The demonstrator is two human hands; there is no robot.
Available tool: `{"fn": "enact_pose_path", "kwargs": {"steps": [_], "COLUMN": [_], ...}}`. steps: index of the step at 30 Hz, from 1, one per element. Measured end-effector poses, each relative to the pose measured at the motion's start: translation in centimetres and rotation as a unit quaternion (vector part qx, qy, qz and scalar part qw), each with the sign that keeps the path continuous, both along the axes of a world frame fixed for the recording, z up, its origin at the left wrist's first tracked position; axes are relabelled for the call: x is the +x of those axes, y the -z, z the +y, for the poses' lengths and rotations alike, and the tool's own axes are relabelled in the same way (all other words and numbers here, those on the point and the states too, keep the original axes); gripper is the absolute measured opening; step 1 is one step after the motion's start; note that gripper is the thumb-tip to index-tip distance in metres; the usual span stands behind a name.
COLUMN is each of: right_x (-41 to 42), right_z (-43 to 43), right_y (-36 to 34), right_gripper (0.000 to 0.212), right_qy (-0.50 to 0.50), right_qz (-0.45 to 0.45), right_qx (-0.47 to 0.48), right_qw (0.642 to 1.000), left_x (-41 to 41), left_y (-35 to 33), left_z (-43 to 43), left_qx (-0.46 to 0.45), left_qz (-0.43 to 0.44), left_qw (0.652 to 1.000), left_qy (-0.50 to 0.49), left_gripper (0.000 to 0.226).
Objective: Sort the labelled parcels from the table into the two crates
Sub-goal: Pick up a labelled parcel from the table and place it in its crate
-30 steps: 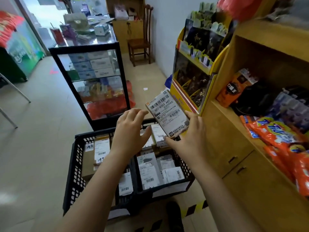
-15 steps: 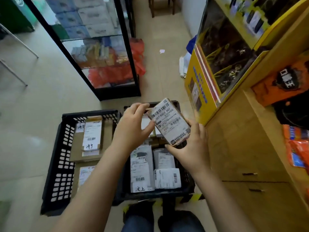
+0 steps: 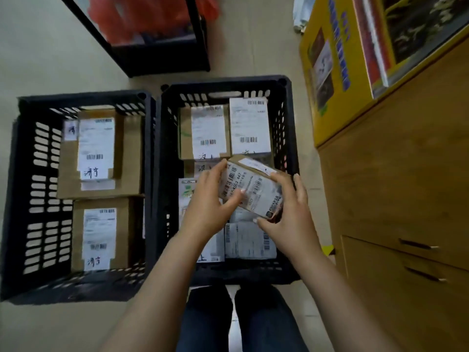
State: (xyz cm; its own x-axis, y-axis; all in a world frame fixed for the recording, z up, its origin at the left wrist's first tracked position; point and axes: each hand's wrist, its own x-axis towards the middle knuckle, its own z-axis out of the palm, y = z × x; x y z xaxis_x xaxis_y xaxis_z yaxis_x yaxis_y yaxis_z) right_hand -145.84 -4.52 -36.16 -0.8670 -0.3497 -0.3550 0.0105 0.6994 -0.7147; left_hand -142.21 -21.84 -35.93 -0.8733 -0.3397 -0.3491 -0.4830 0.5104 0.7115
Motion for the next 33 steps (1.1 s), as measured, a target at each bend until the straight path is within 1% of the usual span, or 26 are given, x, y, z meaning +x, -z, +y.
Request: {"fn": "enact_pose_path", "kwargs": {"steps": [3, 6, 10, 12, 16, 18, 21, 22, 25, 27, 30, 33], "right_x": [0.0, 0.0, 0.2, 0.5, 1.1, 1.3, 1.6, 1.7, 1.5, 1.3, 1.3, 1.3], "right_z": [-0.2, -0.4, -0.6, -0.5, -0.4, -0.2, 0.0, 0.0, 0.0, 0.1, 0.2, 0.2], "right_y": [3.5, 6.5, 9.4, 10.9, 13.3, 14.0, 14.5, 14.6, 14.4, 14.2, 14.2, 14.4], "right_gripper": [0.064, 0.040, 0.023, 0.019, 0.025, 0.025, 0.027, 0.031, 0.049, 0.057, 0.063, 0.066], "right_qy": [0.003, 0.022, 0.044, 0.044, 0.010, 0.006, -0.003, -0.010, -0.032, -0.060, -0.128, -0.149], "right_qz": [-0.013, -0.014, -0.024, -0.008, 0.012, -0.008, -0.030, -0.033, -0.059, -0.072, -0.074, -0.074], "right_qx": [-0.017, -0.021, -0.018, -0.009, 0.021, 0.033, 0.065, 0.078, 0.101, 0.117, 0.154, 0.169], "right_qw": [1.000, 0.999, 0.999, 0.999, 1.000, 0.999, 0.997, 0.996, 0.993, 0.989, 0.977, 0.971], "left_x": [1.1, 2.0, 3.0, 3.7, 4.7, 4.8, 5.0, 5.2, 6.0, 6.5, 7.0, 7.0], "left_y": [3.6, 6.8, 9.6, 10.6, 12.0, 12.3, 12.5, 12.6, 12.4, 12.3, 12.4, 12.9], "left_z": [0.7, 1.3, 2.4, 3.0, 3.4, 3.6, 4.0, 4.2, 4.7, 4.9, 4.8, 4.7], "left_qx": [0.025, 0.042, 0.055, 0.065, 0.027, 0.019, -0.005, -0.016, -0.029, -0.037, -0.072, -0.109], "left_qz": [-0.021, -0.037, -0.065, -0.081, -0.122, -0.135, -0.132, -0.130, -0.135, -0.146, -0.158, -0.179], "left_qw": [0.999, 0.998, 0.996, 0.994, 0.991, 0.989, 0.989, 0.989, 0.987, 0.985, 0.975, 0.956], "left_qy": [0.002, 0.005, 0.002, 0.011, 0.041, 0.061, 0.072, 0.074, 0.077, 0.084, 0.141, 0.206], "left_gripper": [0.082, 0.082, 0.083, 0.082, 0.073, 0.073, 0.068, 0.067, 0.069, 0.070, 0.073, 0.076]}}
